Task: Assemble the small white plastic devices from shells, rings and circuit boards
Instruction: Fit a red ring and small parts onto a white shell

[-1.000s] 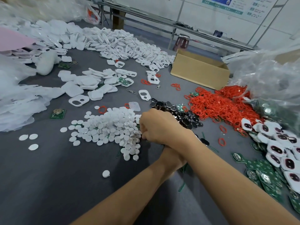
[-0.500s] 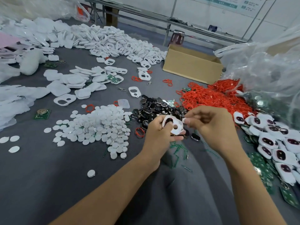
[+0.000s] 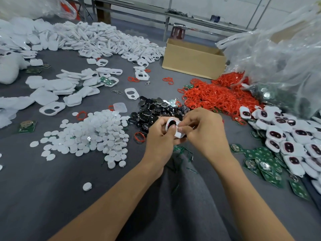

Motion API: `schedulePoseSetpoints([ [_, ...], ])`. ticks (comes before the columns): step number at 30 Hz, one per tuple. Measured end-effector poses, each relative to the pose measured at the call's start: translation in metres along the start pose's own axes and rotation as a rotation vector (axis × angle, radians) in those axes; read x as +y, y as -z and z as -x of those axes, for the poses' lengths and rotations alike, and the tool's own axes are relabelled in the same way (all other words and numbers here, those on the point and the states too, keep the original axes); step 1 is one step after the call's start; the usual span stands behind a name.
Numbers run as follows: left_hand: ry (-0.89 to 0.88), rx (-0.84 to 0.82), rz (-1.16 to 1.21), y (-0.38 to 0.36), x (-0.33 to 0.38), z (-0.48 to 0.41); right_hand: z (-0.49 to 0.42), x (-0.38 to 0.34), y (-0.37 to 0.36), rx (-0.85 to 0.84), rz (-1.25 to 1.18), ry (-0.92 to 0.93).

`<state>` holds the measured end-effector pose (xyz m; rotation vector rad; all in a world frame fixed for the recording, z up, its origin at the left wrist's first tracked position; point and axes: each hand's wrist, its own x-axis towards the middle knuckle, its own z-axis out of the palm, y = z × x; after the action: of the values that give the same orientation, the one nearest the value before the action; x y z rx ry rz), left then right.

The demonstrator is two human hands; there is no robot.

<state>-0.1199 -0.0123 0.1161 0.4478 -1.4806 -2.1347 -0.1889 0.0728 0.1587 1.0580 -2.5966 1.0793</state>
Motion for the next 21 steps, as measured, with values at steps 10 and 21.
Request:
schedulePoseSetpoints([
  [10,-0.016,0.004,-0.091,0.002,-0.004,-0.002,0.004,0.003,-0.003,-0.014,0.055,-0.07],
  [21,0.205,-0.025,0.171,0.005,0.002,-0.011,0.009,0.005,-0.007,0.052,0.016,0.097],
])
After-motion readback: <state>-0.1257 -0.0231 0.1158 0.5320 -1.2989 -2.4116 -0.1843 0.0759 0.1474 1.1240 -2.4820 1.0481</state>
